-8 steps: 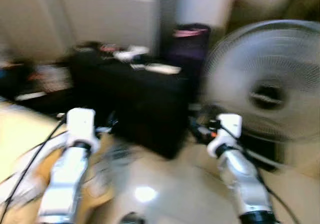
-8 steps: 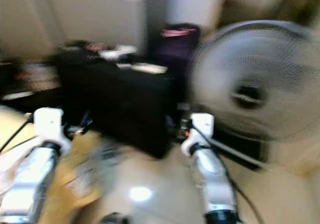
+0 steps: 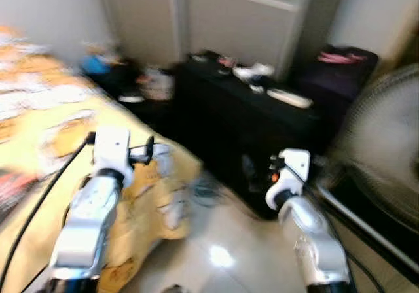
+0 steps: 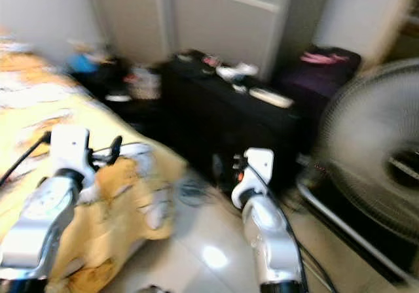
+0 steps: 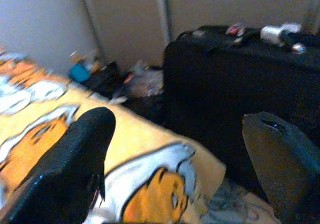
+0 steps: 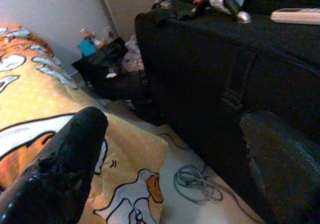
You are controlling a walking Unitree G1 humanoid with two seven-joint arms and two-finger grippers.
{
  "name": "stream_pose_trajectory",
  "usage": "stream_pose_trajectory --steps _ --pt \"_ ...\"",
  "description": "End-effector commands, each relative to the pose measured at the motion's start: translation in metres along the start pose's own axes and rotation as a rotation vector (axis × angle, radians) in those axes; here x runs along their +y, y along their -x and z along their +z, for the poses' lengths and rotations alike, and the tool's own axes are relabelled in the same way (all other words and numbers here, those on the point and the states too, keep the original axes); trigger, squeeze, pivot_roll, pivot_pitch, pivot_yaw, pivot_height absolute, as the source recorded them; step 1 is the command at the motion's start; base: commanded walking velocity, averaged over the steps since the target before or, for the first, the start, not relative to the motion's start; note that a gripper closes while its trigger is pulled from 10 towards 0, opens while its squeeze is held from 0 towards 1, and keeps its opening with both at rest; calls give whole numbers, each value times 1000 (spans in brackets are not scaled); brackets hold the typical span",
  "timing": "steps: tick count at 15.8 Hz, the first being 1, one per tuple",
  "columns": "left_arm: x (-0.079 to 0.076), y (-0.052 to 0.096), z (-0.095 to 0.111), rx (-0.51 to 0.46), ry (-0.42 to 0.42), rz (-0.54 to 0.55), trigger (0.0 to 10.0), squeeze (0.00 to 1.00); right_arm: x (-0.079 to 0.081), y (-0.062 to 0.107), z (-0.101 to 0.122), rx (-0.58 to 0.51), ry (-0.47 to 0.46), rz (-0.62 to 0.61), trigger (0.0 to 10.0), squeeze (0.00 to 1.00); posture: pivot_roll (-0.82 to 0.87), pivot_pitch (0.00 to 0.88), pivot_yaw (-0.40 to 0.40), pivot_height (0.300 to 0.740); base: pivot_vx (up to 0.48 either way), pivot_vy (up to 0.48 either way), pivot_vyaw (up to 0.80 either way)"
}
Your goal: Clean up the room
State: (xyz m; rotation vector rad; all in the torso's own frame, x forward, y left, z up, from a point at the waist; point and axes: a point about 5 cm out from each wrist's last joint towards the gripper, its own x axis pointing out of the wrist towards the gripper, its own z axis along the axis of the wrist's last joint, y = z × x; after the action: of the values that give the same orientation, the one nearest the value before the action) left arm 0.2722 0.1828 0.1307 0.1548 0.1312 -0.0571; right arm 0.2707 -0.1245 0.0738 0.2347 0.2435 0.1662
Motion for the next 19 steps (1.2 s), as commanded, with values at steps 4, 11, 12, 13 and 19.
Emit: stream_pose_trajectory --steps 4,11,12,13,19 --pt "-4 -13 1 22 2 -4 10000 0 -2 -18 18 -29 18 -11 10000 910 -140 0 60 740 0 0 800" --pt "-9 -17 -1 24 85 -16 10000 0 -3 -24 20 -3 -3 2 10000 0 -112 0 28 740 0 0 457" --pt "-10 -18 0 10 43 -16 10000 0 -5 -23 19 -12 -9 -15 10000 0 -114 0 32 740 0 0 0" --pt "-10 -18 0 5 46 -21 10000 0 -7 -24 18 10 0 -27 10000 0 -118 0 33 740 0 0 0" --pt "-14 -22 3 -15 46 -30 10000 0 -11 -27 24 -11 47 -19 10000 0 -121 0 35 740 0 0 0"
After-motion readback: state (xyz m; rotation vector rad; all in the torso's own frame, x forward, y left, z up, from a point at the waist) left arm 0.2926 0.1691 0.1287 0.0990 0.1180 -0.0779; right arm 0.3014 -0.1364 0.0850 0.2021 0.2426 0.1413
